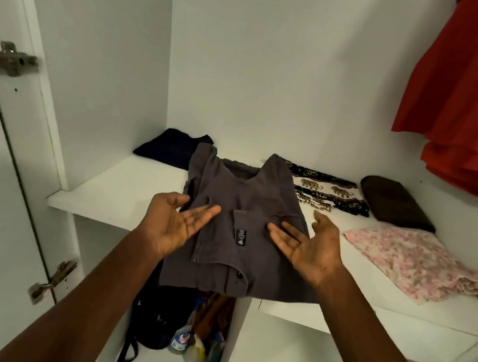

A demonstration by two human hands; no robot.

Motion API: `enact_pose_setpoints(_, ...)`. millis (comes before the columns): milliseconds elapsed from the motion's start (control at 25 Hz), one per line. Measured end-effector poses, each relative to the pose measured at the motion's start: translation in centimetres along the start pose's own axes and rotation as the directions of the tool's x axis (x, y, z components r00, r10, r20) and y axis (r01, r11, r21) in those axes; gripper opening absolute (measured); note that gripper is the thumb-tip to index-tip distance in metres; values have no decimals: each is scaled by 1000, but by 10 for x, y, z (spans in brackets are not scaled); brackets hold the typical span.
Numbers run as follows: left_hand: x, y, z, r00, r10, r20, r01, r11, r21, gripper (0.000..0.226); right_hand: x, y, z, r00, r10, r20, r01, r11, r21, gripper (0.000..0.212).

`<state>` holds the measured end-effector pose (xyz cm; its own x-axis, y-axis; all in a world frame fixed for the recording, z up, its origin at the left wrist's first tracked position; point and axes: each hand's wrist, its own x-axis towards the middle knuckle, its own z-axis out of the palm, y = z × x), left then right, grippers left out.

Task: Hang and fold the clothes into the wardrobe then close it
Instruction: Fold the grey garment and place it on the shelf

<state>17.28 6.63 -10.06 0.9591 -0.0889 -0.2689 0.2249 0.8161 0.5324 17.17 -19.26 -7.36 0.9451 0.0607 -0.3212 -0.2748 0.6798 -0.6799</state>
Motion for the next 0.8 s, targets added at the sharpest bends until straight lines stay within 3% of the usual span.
enact_pose_setpoints(80, 9, -6, -6, 987, 151, 50, -157, 977, 144, 65, 6, 19, -6, 975, -221, -16, 199, 905, -376, 45)
enact_pose_setpoints(120, 11, -9, -8, 968, 236, 90, -251, 941, 227, 65, 1, 32, -8, 924, -380, 53, 339, 744, -576, 48)
enact_pose_setpoints(160, 13, -10, -10, 949, 292, 118, -315, 903, 293, 60, -5, 48, -12, 838, -499, 219, 473, 466, -748, 54)
enact_pose_setpoints(200, 13, -9, -10, 937, 327, 127, -350, 870, 347, 53, -10, 65, -15, 749, -480, 456, 557, 84, -826, 66)
enact_pose_setpoints(240, 14, -7, -11, 928, 357, 109, -370, 841, 395, 46, -13, 80, -18, 679, -357, 641, 555, -322, -767, 79)
enact_pose_setpoints(280, 15, -6, -12, 918, 388, 80, -383, 818, 429, 42, -9, 91, -21, 631, -234, 740, 490, -619, -614, 88)
enact_pose_setpoints(320, 15, -8, -13, 908, 415, 63, -395, 796, 459, 39, -2, 96, -23, 592, -153, 791, 430, -770, -471, 89)
enact_pose_setpoints(400, 11, -16, -14, 866, 492, 90, -455, 699, 552, 37, 12, 90, -18, 570, -156, 806, 407, -799, -443, 72)
enact_pose_setpoints(480, 7, -31, -21, 761, 624, 177, -550, 475, 688, 34, 22, 77, -8, 610, -265, 747, 449, -661, -601, 56)
enact_pose_setpoints(520, 5, -39, -27, 687, 685, 243, -585, 323, 744, 30, 26, 72, -4, 669, -349, 656, 456, -504, -733, 50)
enact_pose_setpoints(600, 1, -51, -43, 515, 721, 464, -642, -34, 766, 18, 39, 62, 4, 797, -469, 381, 405, -55, -913, 45)
enact_pose_setpoints(640, -1, -56, -51, 449, 659, 603, -658, -213, 722, 21, 47, 56, 7, 833, -482, 271, 356, 91, -930, 42)
enact_pose_setpoints(680, -3, -60, -58, 415, 549, 725, -656, -371, 657, 30, 55, 52, 6, 846, -491, 210, 317, 144, -938, 39)
enact_pose_setpoints(800, -6, -72, -78, 425, 138, 895, -534, -760, 371, 74, 71, 43, 0, 848, -503, 165, 244, 95, -965, 31)
